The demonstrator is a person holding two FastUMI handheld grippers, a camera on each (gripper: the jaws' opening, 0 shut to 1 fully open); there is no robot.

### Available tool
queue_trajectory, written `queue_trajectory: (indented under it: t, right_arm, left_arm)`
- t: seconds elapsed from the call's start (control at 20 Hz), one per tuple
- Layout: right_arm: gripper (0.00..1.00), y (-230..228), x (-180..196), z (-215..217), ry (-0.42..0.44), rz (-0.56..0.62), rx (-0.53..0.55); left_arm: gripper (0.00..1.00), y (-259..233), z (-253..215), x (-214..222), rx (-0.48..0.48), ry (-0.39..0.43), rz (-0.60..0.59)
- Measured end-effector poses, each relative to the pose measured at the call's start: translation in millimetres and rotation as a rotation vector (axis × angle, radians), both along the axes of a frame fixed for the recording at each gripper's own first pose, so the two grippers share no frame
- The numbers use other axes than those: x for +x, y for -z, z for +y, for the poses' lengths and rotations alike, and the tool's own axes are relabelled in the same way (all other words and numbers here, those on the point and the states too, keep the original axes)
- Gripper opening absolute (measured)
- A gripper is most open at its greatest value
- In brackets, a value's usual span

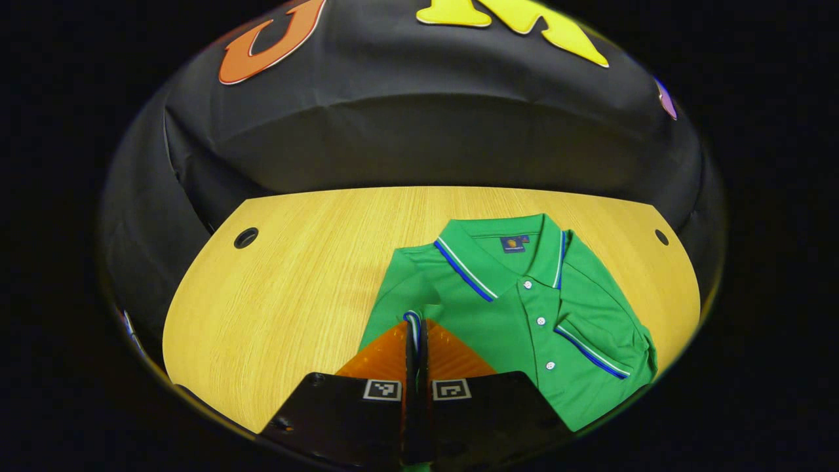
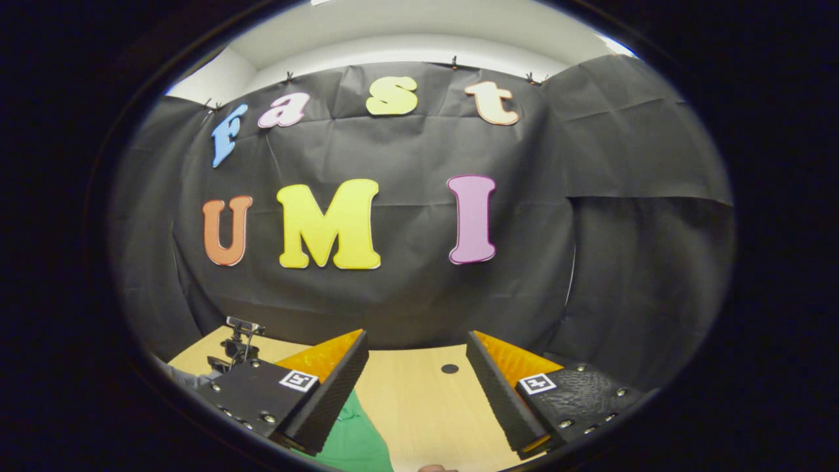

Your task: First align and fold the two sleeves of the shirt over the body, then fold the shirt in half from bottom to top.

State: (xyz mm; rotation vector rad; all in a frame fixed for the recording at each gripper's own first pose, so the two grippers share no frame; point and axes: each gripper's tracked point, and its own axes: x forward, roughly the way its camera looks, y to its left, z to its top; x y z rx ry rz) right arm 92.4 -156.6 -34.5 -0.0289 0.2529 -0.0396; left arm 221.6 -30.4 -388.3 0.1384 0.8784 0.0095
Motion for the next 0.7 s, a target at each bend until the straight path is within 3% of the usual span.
queue_trajectory:
  t: [0.4,0.55,0.6,0.7]
  right_arm:
    - [0.95,4.5,-4.8,-3.9,0.01,0.007,0.046]
    - [0.95,1.3,-8.6,-5.3,0.008,0.01,0.026]
    - [0.95,-0.7,-8.8,-6.3,0.007,0.006,0.014]
    - [0.95,-3.9,-8.3,-7.0,0.007,0.007,0.009]
  left_arm:
    - [0.03,3.1,-18.7,-16.6,0.023,0.022,0.024]
    - [0.1,-2.9,-16.2,-5.6,0.07,0.031,-0.074]
    - [0.22,-1.0,-26.0,-13.0,0.048,0.04,-0.055]
    - [0.98,0.8,-29.1,-18.3,0.083,0.065,-0.034]
